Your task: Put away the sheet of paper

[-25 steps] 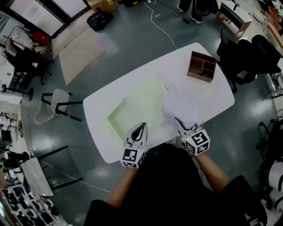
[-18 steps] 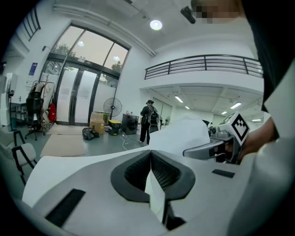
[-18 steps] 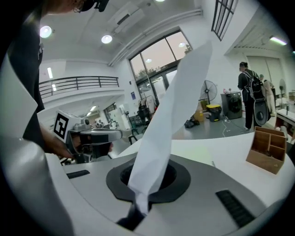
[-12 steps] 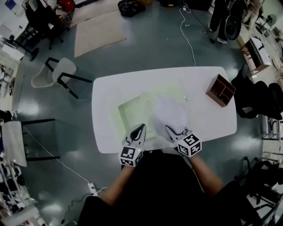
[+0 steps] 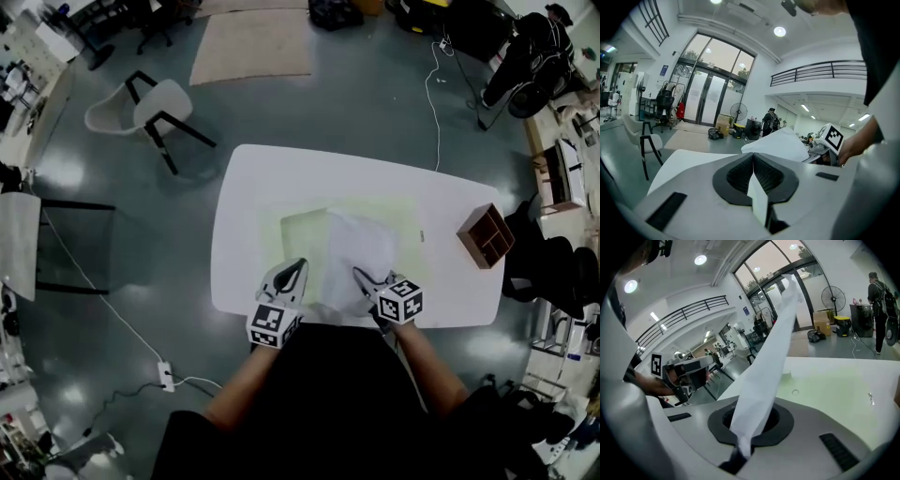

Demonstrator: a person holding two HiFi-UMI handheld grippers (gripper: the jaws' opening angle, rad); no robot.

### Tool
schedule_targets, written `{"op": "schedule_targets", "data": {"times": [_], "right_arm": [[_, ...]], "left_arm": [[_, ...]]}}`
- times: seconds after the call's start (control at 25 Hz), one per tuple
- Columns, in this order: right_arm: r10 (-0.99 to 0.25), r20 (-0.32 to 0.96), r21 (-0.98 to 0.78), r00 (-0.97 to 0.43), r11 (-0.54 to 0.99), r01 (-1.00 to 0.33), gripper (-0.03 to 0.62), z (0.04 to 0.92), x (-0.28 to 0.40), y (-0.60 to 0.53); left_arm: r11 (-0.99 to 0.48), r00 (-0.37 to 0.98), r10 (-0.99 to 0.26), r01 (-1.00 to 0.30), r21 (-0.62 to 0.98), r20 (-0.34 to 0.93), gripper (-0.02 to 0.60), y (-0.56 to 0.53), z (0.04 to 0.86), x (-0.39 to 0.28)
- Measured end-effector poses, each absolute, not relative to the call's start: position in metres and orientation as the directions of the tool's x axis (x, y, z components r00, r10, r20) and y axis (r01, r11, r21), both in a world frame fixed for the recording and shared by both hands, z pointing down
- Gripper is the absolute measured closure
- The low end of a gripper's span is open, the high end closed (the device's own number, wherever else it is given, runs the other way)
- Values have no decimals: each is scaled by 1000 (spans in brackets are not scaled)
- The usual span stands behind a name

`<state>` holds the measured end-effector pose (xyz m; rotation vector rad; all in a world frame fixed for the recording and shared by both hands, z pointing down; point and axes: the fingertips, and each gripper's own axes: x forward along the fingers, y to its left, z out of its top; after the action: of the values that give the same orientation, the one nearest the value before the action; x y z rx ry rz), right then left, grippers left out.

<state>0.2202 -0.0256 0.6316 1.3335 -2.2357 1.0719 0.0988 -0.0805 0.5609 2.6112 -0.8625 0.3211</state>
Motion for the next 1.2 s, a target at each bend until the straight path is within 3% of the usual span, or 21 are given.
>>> {"op": "schedule_targets", "data": {"times": [0.64, 1.2], "right_arm": [[-511, 746, -404, -427, 163, -900, 595, 706, 276, -51], [-436, 789, -417, -433, 137, -898, 595, 743, 307, -58]], "left_arm": [[-687, 744, -576, -665, 292, 340, 577, -108, 567, 63], [-663, 718, -595, -692, 285, 361, 577, -100, 568, 66]]}}
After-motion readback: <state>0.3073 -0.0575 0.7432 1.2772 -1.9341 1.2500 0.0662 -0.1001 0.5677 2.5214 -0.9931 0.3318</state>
